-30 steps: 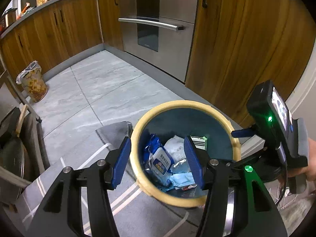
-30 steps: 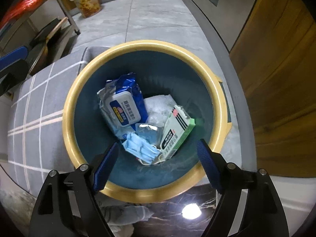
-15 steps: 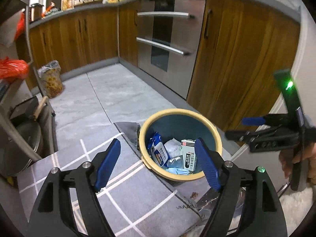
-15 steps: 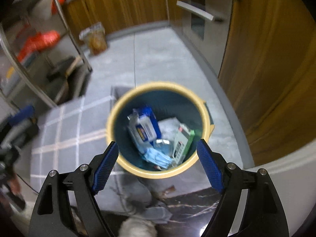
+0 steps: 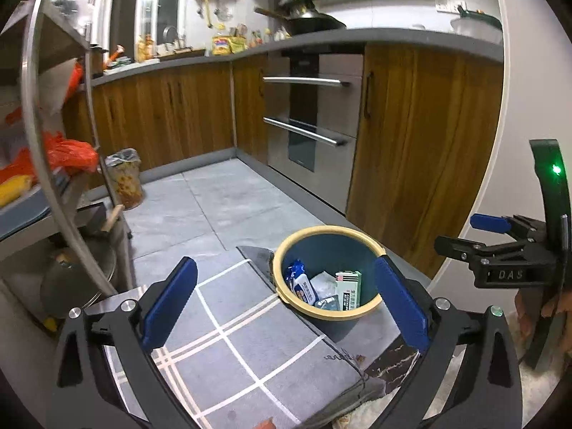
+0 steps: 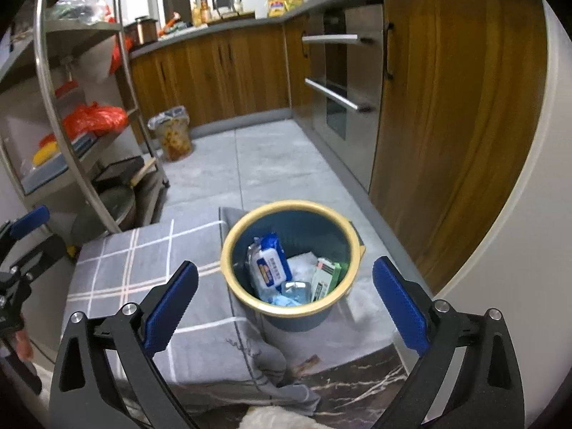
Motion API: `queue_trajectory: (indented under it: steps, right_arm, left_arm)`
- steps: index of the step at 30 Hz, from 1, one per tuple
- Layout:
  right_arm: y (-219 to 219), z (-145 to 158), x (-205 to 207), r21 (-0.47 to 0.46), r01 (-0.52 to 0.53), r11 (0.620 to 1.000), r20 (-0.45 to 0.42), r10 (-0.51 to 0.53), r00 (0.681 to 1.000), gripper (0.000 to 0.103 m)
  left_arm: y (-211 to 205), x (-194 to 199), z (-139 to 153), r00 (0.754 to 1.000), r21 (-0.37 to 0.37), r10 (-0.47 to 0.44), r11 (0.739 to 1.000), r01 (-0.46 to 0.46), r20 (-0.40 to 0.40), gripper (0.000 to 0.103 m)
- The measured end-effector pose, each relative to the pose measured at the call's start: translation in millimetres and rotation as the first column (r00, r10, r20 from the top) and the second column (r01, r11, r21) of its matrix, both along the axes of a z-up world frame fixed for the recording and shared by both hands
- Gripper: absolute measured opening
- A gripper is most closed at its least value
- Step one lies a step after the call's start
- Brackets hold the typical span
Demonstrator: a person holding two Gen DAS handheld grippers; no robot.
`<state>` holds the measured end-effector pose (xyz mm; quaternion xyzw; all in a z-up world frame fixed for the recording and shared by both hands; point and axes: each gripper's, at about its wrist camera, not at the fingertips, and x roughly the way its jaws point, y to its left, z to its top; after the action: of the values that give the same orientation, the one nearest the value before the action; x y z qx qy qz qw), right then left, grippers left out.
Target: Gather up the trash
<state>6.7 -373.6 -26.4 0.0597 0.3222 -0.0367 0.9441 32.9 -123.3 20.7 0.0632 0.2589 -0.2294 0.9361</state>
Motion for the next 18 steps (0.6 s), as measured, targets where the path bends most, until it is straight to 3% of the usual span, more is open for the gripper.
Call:
queue_trajectory:
  steps: [6,10,18]
  right_arm:
    - [20,-2,-21,-0.097,0.119,0.988,0.111,-0.108,0.988,0.098]
    - [22,1,-29,-0.106,0.160,0.981,0.199,-0.137,0.970,0.098]
    - [18,0,-28,-0.088,0.203,0.975,0.238,-0.177,0.955,0.098]
  left_arm:
    - [-3,-20,-6,0.998,0.019,0.035,0.999,-0.036,0.057,0.097]
    - [-2,-28,-9,0.992,0.027,0.043,0.999,-0.047,0.121,0.097]
    - [1,-21,-17,0.995,0.014,0.043,0.999,-0.044,0.092,0.097]
